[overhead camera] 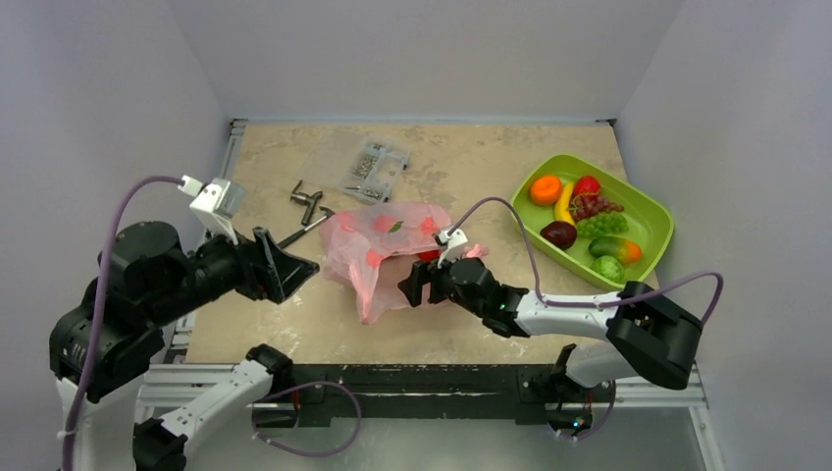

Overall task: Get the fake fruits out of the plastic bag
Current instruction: Adjust the plastic bag at the center of the board.

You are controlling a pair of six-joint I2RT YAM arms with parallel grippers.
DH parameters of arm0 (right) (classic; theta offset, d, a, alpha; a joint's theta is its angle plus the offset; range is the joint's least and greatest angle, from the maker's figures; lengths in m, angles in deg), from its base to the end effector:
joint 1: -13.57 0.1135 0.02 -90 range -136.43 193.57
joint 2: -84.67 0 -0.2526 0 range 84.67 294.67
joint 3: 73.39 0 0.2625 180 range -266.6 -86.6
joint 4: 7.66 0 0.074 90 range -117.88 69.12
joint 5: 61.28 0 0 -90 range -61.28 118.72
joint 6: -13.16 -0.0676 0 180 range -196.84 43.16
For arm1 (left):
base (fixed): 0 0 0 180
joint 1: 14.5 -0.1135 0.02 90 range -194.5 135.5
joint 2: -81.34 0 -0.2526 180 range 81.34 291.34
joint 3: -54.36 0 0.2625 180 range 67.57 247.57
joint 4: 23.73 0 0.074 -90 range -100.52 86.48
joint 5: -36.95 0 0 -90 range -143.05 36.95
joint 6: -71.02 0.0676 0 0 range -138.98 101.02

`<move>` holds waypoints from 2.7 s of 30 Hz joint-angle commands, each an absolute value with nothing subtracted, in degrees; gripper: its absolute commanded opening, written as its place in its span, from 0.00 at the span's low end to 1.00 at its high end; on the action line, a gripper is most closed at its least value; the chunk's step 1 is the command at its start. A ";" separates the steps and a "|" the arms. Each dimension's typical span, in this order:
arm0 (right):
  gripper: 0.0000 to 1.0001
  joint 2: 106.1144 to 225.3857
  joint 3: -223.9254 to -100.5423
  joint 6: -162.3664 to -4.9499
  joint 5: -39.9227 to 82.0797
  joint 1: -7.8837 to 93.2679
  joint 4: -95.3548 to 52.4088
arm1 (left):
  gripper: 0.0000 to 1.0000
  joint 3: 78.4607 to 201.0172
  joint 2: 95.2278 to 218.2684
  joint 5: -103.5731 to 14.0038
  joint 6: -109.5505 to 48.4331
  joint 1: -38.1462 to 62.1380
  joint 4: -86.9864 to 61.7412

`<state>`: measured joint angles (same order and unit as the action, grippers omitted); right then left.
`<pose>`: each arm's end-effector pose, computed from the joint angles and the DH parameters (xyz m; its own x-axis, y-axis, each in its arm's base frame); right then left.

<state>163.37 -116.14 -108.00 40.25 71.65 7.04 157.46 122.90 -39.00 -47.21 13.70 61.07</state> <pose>0.1773 0.2591 0.1563 -0.5433 0.0866 -0.8350 -0.5282 0.7378 0.4203 0.0666 -0.0543 0.4567 -0.6164 -0.1901 -0.7641 0.4124 0.7487 -0.5190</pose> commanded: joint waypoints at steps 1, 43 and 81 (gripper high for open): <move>0.81 159.21 -114.17 -109.60 42.93 71.67 8.25 | 0.77 163.41 133.85 -44.47 -39.31 13.62 60.25; 0.31 166.51 -100.34 -121.19 36.75 71.73 23.24 | 0.00 140.24 155.80 -70.25 -20.61 31.56 12.69; 0.53 168.52 -129.29 -106.74 28.82 82.89 9.65 | 0.91 132.50 122.73 -53.39 -59.22 30.80 45.94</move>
<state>164.63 -125.71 -108.46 30.94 79.87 6.48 136.74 124.28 -57.93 -54.46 30.51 44.44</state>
